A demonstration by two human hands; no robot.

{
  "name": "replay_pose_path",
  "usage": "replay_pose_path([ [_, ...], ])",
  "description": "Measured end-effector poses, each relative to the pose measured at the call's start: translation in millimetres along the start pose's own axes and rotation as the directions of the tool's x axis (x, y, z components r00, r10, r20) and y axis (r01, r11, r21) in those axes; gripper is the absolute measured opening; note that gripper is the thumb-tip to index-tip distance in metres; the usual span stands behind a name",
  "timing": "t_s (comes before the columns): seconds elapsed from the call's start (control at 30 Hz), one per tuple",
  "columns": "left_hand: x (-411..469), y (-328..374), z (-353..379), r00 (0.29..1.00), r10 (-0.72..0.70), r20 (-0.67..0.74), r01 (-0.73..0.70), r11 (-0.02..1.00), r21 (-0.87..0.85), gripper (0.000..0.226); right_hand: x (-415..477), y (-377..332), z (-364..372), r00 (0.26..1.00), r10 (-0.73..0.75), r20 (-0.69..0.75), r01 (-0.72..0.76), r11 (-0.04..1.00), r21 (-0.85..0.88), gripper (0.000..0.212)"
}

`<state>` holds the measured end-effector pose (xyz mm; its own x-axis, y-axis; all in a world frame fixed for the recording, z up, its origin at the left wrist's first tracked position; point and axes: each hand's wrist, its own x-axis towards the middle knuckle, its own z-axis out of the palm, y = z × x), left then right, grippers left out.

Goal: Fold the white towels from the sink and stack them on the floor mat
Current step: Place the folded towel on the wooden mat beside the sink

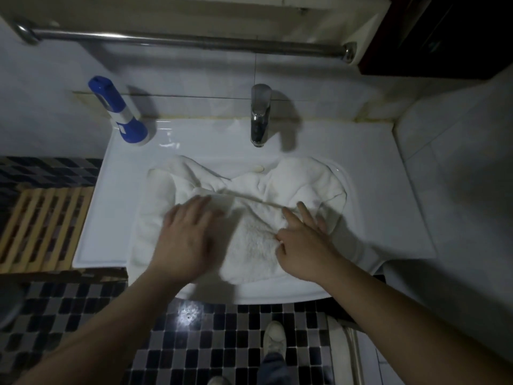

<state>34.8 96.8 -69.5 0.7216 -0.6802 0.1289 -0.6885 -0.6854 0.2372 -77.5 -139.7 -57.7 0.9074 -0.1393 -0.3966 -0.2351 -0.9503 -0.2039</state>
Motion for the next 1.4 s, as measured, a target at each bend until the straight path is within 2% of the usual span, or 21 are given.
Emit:
replay_pose_path([
  [0.07, 12.0, 7.0, 9.6, 0.986, 0.099, 0.137, -0.109, 0.992, 0.07, 0.051, 14.3, -10.5, -0.1, 0.996, -0.057, -0.075, 0.059, 0.998, 0.028, 0.051],
  [0.13, 12.0, 8.4, 21.6, 0.957, 0.06, 0.283, -0.101, 0.986, 0.132, 0.06, 23.9, -13.6, 11.9, 0.998, -0.054, -0.021, 0.056, 0.992, 0.113, 0.071],
  [0.2, 0.1, 7.4, 30.3, 0.928, -0.02, 0.372, -0.033, 0.99, 0.136, 0.069, 23.5, -11.1, 28.6, 0.997, -0.028, 0.074, 0.018, 0.99, 0.137, 0.083],
  [0.37, -40.0, 12.3, 36.9, 0.918, -0.101, 0.383, 0.083, 0.995, 0.062, 0.075, -2.7, -3.7, 48.6, 0.989, -0.085, 0.117, 0.067, 0.986, 0.15, 0.092],
  [0.47, -41.1, 11.7, 39.7, 0.916, -0.14, 0.376, 0.141, 0.99, 0.023, 0.072, -4.6, -0.2, 48.7, 0.987, -0.088, 0.134, 0.046, 0.955, 0.292, 0.078],
  [0.53, -37.9, 12.0, 39.1, 0.925, -0.168, 0.341, 0.196, 0.979, -0.05, 0.066, 2.9, 5.6, 50.1, 0.992, -0.015, 0.124, -0.046, 0.88, 0.472, 0.06],
  [0.6, -32.2, 15.0, 34.3, 0.914, -0.282, 0.29, 0.333, 0.932, -0.143, 0.059, 9.3, 16.9, 51.9, 0.982, 0.146, 0.121, -0.189, 0.781, 0.596, 0.056],
  [0.67, -28.8, 16.3, 27.8, 0.81, -0.491, 0.321, 0.568, 0.792, -0.224, 0.053, 11.1, 26.3, 53.8, 0.944, 0.256, 0.206, -0.326, 0.655, 0.682, 0.07],
  [0.7, -27.1, 14.9, 26.9, 0.744, -0.562, 0.361, 0.658, 0.711, -0.249, 0.056, 12.4, 28.9, 54.5, 0.935, 0.249, 0.252, -0.353, 0.588, 0.728, 0.077],
  [0.73, -24.0, 14.2, 24.8, 0.711, -0.581, 0.397, 0.692, 0.68, -0.243, 0.065, 14.0, 30.2, 53.0, 0.938, 0.22, 0.267, -0.345, 0.537, 0.77, 0.082],
  [0.77, -21.7, 11.0, 25.4, 0.709, -0.562, 0.426, 0.683, 0.698, -0.216, 0.078, 16.5, 30.2, 53.1, 0.945, 0.192, 0.265, -0.326, 0.519, 0.79, 0.084],
  [0.83, -14.4, 4.7, 24.7, 0.698, -0.532, 0.479, 0.656, 0.744, -0.13, 0.098, 21.2, 31.2, 51.0, 0.964, 0.147, 0.22, -0.265, 0.551, 0.791, 0.085],
  [0.93, -7.9, 3.3, 20.9, 0.674, -0.548, 0.495, 0.691, 0.704, -0.161, 0.102, 26.2, 33.4, 51.9, 0.982, 0.08, 0.17, -0.183, 0.608, 0.772, 0.08],
  [1.03, -10.9, 13.7, 14.3, 0.691, -0.564, 0.452, 0.701, 0.674, -0.231, 0.095, 25.0, 33.7, 52.0, 0.988, 0.029, 0.15, -0.132, 0.658, 0.741, 0.076],
  [1.1, -18.5, 21.2, 11.6, 0.707, -0.575, 0.411, 0.7, 0.651, -0.294, 0.093, 19.3, 32.3, 50.5, 0.996, 0.012, 0.085, -0.07, 0.681, 0.729, 0.072],
  [1.17, -27.2, 31.0, 6.2, 0.717, -0.592, 0.368, 0.697, 0.619, -0.361, 0.094, 12.2, 32.6, 45.6, 1.0, -0.016, -0.016, 0.023, 0.749, 0.663, 0.068],
  [1.27, -39.5, 41.9, -2.4, 0.703, -0.644, 0.304, 0.701, 0.554, -0.448, 0.095, 6.9, 32.7, 27.7, 0.984, -0.096, -0.149, 0.161, 0.838, 0.522, 0.063],
  [1.4, -45.4, 47.7, -17.4, 0.668, -0.723, 0.176, 0.674, 0.487, -0.556, 0.095, 8.0, 24.8, -10.6, 0.943, -0.195, -0.27, 0.296, 0.863, 0.409, 0.062],
])
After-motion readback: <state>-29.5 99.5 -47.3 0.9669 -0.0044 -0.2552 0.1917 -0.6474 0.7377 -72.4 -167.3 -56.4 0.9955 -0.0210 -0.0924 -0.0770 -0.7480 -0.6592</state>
